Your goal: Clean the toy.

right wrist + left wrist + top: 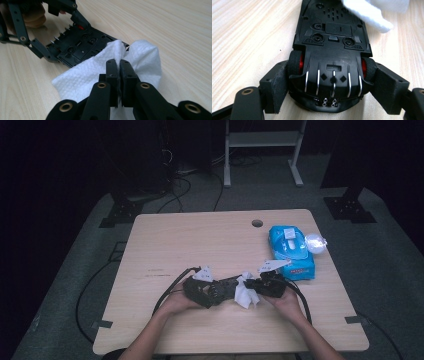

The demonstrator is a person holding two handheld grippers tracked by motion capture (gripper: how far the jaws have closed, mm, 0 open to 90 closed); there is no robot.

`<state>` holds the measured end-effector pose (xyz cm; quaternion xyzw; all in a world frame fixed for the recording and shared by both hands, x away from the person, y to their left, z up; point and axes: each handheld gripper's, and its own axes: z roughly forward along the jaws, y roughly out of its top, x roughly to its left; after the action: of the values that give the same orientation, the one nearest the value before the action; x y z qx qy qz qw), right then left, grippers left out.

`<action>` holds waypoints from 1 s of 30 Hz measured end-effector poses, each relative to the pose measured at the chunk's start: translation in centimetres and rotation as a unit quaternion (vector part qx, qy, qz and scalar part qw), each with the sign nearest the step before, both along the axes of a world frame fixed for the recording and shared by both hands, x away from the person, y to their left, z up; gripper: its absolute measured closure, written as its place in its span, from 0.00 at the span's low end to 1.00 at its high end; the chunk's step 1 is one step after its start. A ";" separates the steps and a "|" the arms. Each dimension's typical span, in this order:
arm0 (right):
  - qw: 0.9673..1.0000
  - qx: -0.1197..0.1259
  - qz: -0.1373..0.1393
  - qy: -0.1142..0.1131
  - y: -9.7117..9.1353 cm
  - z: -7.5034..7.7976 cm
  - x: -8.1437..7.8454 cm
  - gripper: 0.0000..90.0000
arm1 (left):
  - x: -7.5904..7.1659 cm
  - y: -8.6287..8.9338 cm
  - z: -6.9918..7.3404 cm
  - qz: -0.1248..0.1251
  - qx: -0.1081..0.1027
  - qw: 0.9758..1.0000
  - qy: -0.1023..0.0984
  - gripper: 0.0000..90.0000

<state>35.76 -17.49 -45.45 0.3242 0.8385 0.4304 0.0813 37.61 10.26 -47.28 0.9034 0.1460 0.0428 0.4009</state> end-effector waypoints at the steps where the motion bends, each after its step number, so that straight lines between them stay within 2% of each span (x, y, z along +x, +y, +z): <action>1: 1.000 0.000 0.000 0.003 0.0 -0.2 0.0 0.95 | 0.0 0.0 0.1 0.002 -0.005 1.000 -0.002 0.26; 3: 1.000 0.000 -0.001 0.003 0.0 -0.2 0.0 0.95 | 0.0 0.0 0.1 0.002 -0.004 1.000 -0.008 0.26; 5: 1.000 0.002 -0.005 0.003 -0.1 -0.1 0.2 0.95 | 0.1 -0.2 0.0 0.009 0.008 1.000 -0.026 0.26; 8: 1.000 0.004 -0.004 -0.002 0.1 0.3 0.5 0.95 | 0.4 -0.1 -0.1 0.019 0.001 0.999 -0.026 0.26; 10: 1.000 0.006 0.001 -0.003 0.5 0.6 0.6 0.95 | 0.5 -0.1 -0.1 0.020 0.002 0.999 -0.037 0.26; 11: 1.000 0.010 0.011 -0.008 1.5 0.9 0.8 0.95 | 0.6 -0.1 -0.2 0.021 -0.005 0.999 -0.036 0.27; 13: 1.000 0.011 0.016 -0.009 2.0 1.0 0.8 0.95 | 0.6 -0.1 -0.2 0.021 -0.005 0.999 -0.037 0.27; 15: 0.999 0.015 0.028 -0.011 3.4 1.0 0.9 0.95 | 0.5 -0.1 -0.1 0.020 -0.004 0.999 -0.039 0.27; 17: 0.999 0.018 0.046 -0.009 5.1 0.5 0.9 0.95 | 0.4 -0.1 -0.1 0.021 -0.005 0.999 -0.042 0.27; 20: 0.998 0.024 0.059 -0.002 6.6 0.0 0.9 0.95 | 0.4 -0.1 -0.3 0.018 0.002 0.999 -0.041 0.27; 25: 0.998 0.016 0.054 -0.008 6.2 0.1 0.9 0.92 | 0.4 0.0 -0.2 0.017 -0.005 0.999 -0.044 0.27; 27: 0.999 0.005 0.047 -0.016 5.4 0.5 0.8 0.78 | 0.4 0.0 -0.2 0.016 -0.006 0.999 -0.045 0.27; 30: 0.999 0.008 0.046 -0.026 5.1 0.8 0.6 0.74 | 0.4 0.0 -0.2 0.016 -0.007 0.999 -0.044 0.27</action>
<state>36.35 -12.42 -44.65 0.2749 0.8465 0.4487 0.0803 37.99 10.28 -47.43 0.8955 0.1430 0.0881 0.4122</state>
